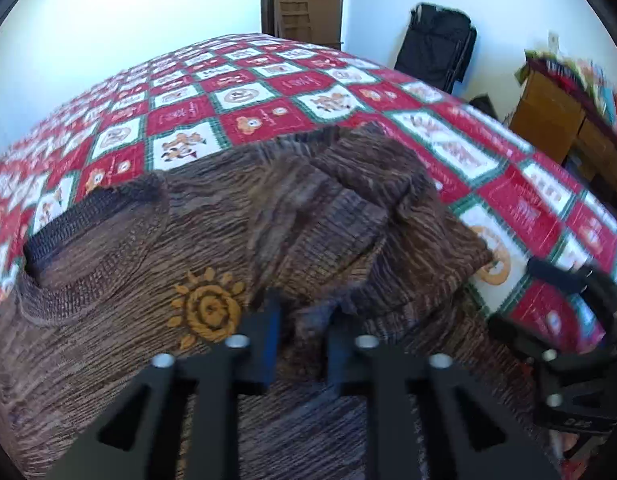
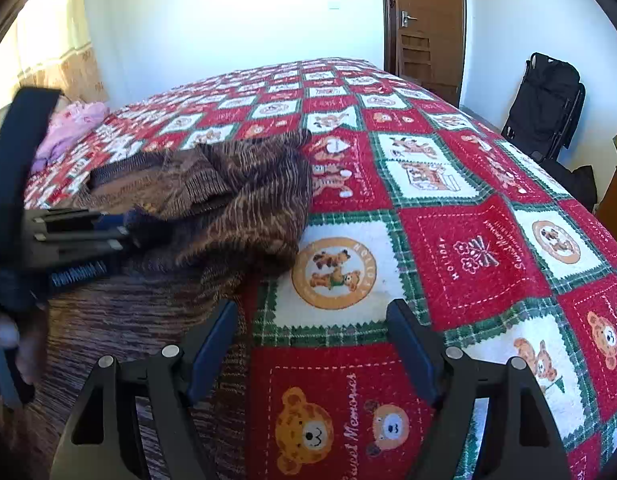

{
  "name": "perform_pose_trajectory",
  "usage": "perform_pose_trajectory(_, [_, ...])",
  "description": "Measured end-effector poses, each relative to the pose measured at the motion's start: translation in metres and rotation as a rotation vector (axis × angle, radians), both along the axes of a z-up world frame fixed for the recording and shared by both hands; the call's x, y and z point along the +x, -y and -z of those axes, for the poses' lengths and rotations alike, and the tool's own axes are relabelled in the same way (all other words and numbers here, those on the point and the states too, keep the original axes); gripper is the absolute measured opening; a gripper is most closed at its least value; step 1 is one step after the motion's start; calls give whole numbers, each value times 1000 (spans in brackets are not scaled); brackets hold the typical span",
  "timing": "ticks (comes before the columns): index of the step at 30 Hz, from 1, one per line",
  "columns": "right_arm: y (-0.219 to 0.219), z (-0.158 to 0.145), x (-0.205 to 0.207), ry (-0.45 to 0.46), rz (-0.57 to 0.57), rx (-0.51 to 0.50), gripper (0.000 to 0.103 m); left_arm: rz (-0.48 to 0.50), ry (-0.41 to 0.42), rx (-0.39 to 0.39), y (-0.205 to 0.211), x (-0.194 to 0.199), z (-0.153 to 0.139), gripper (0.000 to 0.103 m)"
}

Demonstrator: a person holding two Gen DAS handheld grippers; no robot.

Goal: Fold small clothes

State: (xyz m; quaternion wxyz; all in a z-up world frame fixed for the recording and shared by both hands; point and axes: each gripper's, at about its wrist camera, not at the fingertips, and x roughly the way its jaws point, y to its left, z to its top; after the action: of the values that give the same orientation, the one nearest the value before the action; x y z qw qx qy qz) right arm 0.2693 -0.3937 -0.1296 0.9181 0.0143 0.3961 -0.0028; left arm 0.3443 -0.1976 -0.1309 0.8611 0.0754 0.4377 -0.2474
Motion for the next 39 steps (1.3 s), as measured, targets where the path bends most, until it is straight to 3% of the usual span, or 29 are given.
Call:
perform_pose_trajectory(3, [-3,1,0,-3,-6,-21,78,-56,-3,-108,-20,4,-11,9])
perform_pose_trajectory(11, [-3,2,-2,-1,-4,-21,78,-165,45,-234,-69,-6,-43,8])
perform_pose_trajectory(16, [-5,3,-1,-4,-5,-32,78,-243,49,-290,-102,-10,-42,8])
perform_pose_trajectory(21, [-6,4,0,-9,-8,-49,78,-303,1,-289,-120,-9,-18,8])
perform_pose_trajectory(26, [-6,5,0,-11,-8,-51,78,-434,-25,-214,-137,-3,2,13])
perform_pose_trajectory(29, [-6,5,0,-11,-8,-53,78,-538,-3,-163,-155,-5,2,24])
perform_pose_trajectory(31, [-7,5,0,-12,-8,-56,78,-607,3,-158,-167,-8,2,45])
perform_pose_trajectory(32, [-7,6,0,-13,-9,-60,78,-625,7,-165,-170,-10,1,47])
perform_pose_trajectory(35, [-9,6,-1,-12,-10,-65,78,-582,56,-164,-160,-15,-9,47])
perform_pose_trajectory(37, [-9,6,-1,-11,-10,-66,78,-483,78,-170,-140,-15,-15,47])
perform_pose_trajectory(39, [-9,6,-1,-11,-9,-66,78,-402,74,-123,-118,-10,-14,47])
